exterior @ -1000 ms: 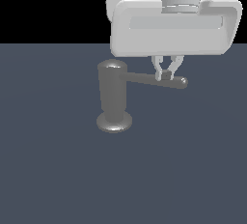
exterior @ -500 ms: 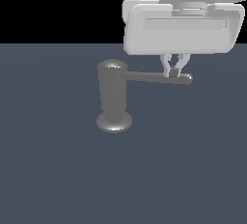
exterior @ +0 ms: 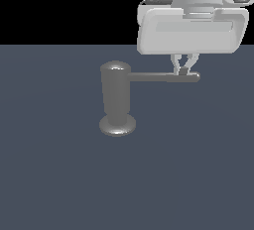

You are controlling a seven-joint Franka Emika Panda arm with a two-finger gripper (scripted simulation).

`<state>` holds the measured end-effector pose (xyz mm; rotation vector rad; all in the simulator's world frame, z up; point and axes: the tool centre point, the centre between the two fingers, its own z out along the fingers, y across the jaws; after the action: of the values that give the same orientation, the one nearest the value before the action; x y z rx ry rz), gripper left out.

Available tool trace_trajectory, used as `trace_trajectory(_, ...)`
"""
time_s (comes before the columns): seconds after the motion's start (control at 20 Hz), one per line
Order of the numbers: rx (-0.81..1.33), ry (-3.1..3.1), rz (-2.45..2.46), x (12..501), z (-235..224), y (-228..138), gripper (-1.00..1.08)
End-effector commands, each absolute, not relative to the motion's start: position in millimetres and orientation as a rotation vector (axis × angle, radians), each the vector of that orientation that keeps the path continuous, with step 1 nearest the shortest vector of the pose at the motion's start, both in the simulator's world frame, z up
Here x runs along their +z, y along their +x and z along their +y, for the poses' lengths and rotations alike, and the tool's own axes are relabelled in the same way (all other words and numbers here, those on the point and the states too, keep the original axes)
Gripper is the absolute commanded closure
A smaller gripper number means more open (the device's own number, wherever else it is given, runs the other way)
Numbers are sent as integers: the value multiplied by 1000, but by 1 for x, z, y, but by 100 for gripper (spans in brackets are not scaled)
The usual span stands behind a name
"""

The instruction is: Turn on the faucet by rotating a designated handle.

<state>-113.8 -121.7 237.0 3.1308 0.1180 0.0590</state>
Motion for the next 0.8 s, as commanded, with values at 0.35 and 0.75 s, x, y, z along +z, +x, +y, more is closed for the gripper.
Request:
trace_trajectory(0.35, 22, 3135, 121, 226, -138, -90, 108)
trace_trajectory(0.75, 14, 3137, 114, 224, -153, -69, 108)
